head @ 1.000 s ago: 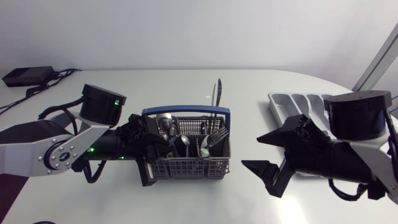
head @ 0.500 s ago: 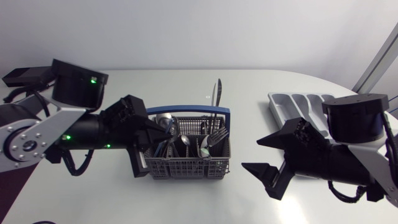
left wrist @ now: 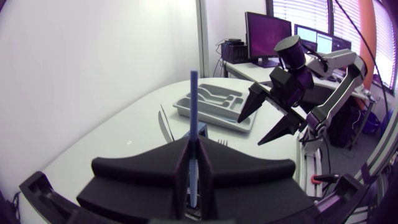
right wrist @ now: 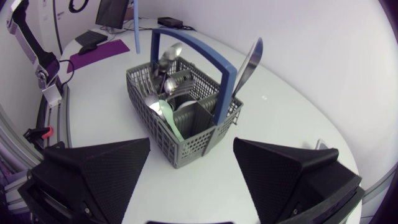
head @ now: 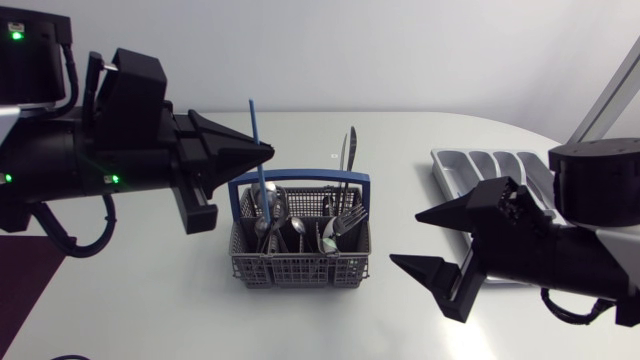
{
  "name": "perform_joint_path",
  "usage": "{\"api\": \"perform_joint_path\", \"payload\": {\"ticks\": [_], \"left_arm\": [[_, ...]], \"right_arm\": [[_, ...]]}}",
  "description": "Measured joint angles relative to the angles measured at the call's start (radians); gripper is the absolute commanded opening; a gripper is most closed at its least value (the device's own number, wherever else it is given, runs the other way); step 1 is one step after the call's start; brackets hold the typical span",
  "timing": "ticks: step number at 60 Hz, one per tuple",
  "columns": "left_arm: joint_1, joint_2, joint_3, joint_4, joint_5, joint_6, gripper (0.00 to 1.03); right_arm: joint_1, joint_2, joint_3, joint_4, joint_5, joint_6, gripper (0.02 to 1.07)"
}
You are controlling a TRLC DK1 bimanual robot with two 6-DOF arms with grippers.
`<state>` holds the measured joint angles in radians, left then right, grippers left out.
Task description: Sort the cutlery from the basket into the organizer compartments.
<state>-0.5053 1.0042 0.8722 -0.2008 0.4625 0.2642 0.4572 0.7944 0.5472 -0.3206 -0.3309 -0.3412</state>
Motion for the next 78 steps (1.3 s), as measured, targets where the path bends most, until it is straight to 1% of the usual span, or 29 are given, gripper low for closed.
{"api": "perform_joint_path", "payload": {"ticks": [8,16,23,38,41,46,64,78], "left_arm": [[0.0,0.051,0.045,0.016,0.103,-0.085,0.04],[0.001,0.135,0.087,0.039,0.193,-0.14,0.04],[0.014,0.225,0.107,0.085,0.27,-0.198,0.04],[0.026,0.394,0.175,0.177,0.364,-0.319,0.04],[0.026,0.416,0.188,0.178,0.371,-0.335,0.04],[0.026,0.431,0.203,0.178,0.372,-0.348,0.04],[0.026,0.397,0.253,0.173,0.375,-0.37,0.04],[-0.011,0.387,0.28,0.171,0.376,-0.397,0.04]], "right_arm": [[-0.006,-0.016,0.04,-0.017,-0.07,0.008,0.99],[-0.008,-0.007,0.077,-0.016,-0.123,0.043,0.99],[-0.013,0.039,0.127,-0.012,-0.185,0.085,0.97],[-0.047,0.205,0.241,0.01,-0.351,0.154,0.96],[-0.058,0.238,0.257,0.01,-0.374,0.159,0.96],[-0.067,0.264,0.266,0.01,-0.383,0.163,0.96],[-0.068,0.268,0.28,0.005,-0.406,0.166,0.95],[-0.066,0.268,0.312,0.002,-0.41,0.182,0.93]]}}
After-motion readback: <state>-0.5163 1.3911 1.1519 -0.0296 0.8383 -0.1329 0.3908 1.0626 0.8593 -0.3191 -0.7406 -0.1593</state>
